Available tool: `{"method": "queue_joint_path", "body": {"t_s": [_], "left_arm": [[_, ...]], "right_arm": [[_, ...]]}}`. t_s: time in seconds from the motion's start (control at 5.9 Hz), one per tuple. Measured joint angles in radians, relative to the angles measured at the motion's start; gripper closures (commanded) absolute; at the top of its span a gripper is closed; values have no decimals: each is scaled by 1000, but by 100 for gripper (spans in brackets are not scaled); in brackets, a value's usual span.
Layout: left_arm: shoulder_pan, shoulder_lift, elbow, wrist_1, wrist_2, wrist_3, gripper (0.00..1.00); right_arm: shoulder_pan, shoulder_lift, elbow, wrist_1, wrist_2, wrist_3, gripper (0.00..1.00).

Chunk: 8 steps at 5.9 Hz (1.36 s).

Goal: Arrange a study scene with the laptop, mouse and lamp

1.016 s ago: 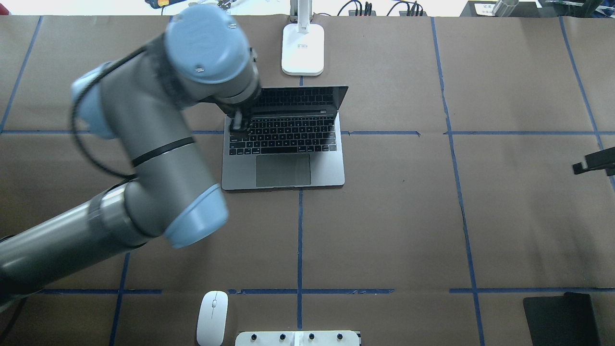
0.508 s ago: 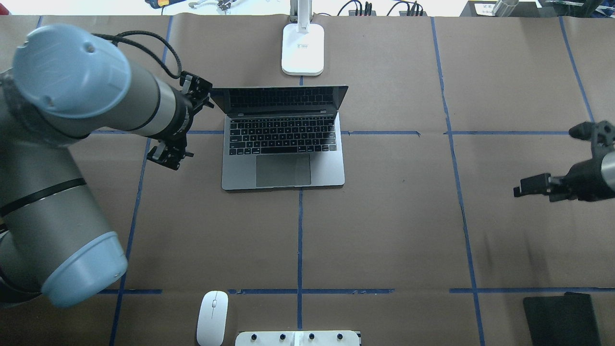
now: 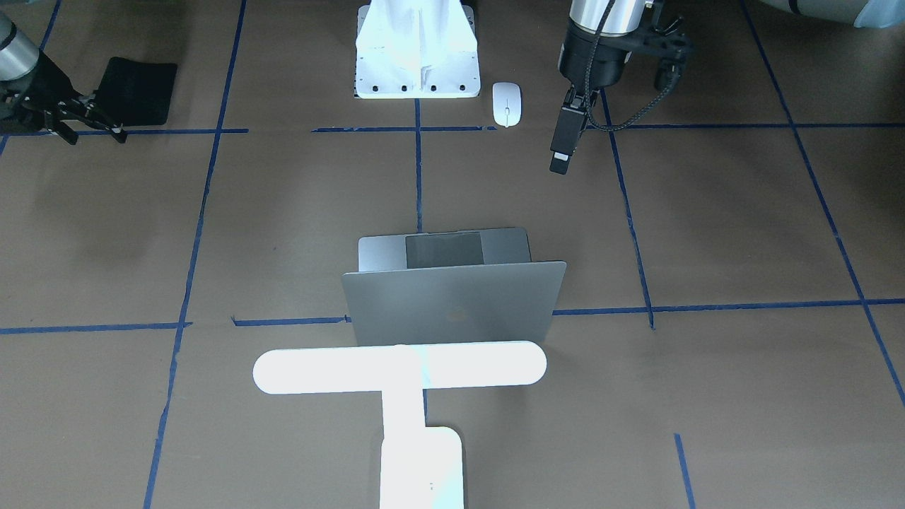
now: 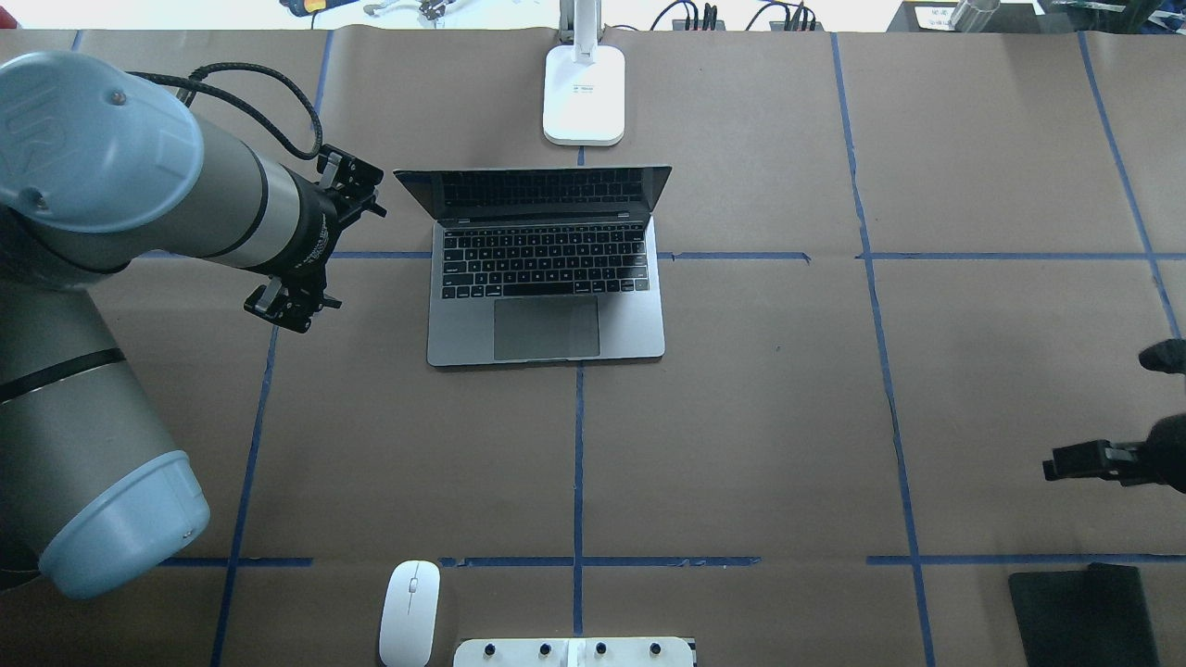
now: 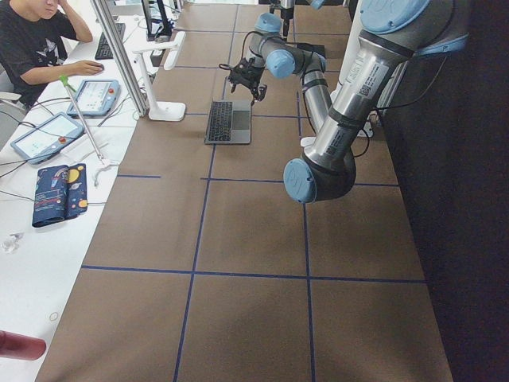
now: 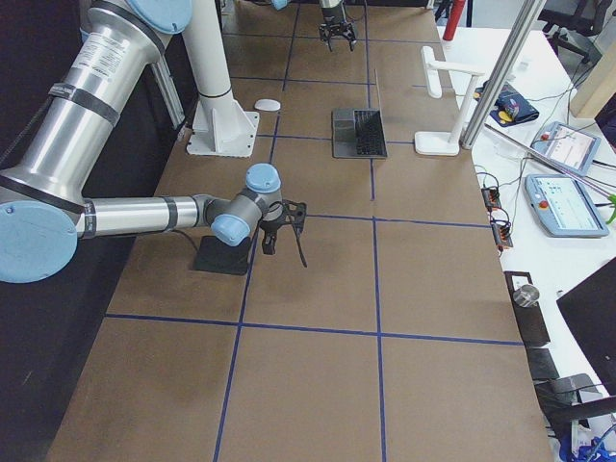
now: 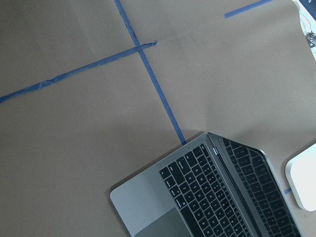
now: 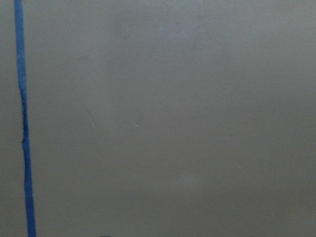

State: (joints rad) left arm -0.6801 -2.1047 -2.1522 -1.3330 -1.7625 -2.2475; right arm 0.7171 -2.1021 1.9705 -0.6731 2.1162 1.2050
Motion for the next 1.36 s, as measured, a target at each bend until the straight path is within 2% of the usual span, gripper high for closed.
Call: {"method": "queue_joint_path", "body": {"t_s": [0.17, 0.34, 0.51, 1.02, 1.19, 1.36], "left_arm": [[-3, 0, 0, 0, 0, 0, 0], [-6, 0, -1, 0, 0, 0, 0], [-10, 0, -1, 0, 0, 0, 0], [-17, 4, -1, 1, 0, 0, 0], [-17, 7, -1, 0, 0, 0, 0], [-17, 8, -2, 0, 0, 0, 0]], "right_arm": [[-10, -19, -56, 122, 25, 76, 9], [-34, -35, -82, 174, 35, 104, 5], [-70, -54, -92, 190, 40, 112, 1], [-172, -65, -128, 196, 38, 115, 2], [-187, -62, -142, 197, 39, 115, 7], [-196, -60, -153, 199, 41, 114, 28]]}}
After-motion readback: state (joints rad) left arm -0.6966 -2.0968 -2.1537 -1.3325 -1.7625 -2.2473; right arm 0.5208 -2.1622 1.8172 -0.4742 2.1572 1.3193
